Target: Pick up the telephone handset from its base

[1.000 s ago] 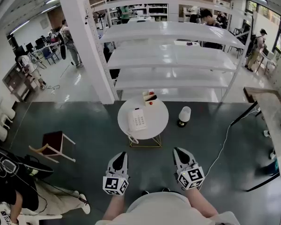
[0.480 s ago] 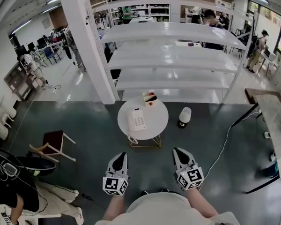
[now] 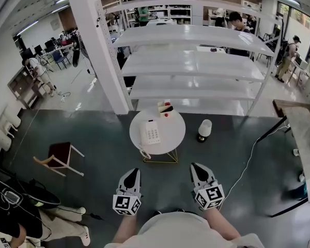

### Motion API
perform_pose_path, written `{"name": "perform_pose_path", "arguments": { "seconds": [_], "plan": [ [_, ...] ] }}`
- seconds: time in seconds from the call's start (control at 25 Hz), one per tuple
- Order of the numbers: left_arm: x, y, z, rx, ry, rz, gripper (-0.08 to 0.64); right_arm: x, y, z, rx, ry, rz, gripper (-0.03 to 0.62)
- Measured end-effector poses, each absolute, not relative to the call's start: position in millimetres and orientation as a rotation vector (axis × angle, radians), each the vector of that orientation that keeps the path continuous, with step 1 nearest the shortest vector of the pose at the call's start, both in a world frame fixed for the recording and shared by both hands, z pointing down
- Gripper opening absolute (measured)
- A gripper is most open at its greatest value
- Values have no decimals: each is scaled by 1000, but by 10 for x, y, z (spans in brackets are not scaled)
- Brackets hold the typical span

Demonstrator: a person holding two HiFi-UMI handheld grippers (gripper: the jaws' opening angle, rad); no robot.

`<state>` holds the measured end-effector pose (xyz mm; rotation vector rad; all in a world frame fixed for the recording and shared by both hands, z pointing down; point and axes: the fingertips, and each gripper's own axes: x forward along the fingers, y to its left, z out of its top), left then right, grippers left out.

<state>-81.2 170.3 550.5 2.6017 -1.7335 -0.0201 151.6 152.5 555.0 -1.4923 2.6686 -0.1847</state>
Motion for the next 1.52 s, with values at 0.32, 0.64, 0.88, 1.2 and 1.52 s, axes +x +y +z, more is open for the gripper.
{"name": "perform_pose_path", "arguments": {
  "seconds": [0.32, 0.64, 0.88, 1.2, 1.52],
  "plan": [
    [-728, 1714, 5486, 2563, -1789, -21, 25, 1621, 1438, 5529, -1438, 2681, -198, 9],
    [-743, 1780, 5428, 2523, -1886, -39, 25, 1596, 1345, 5485, -1361, 2718, -192, 9],
    [-847, 1740, 5421, 2504, -1940, -35, 25, 1481, 1197, 5449, -1303, 2726, -165, 9],
    [-1041, 1347, 5475, 2507, -1942, -45, 25, 1282, 795, 5530, -1311, 2735, -200, 9],
    [-1508, 461, 5467, 2520, -1908, -66, 25, 890, -40, 5503, -1375, 2728, -197, 9]
  ]
}}
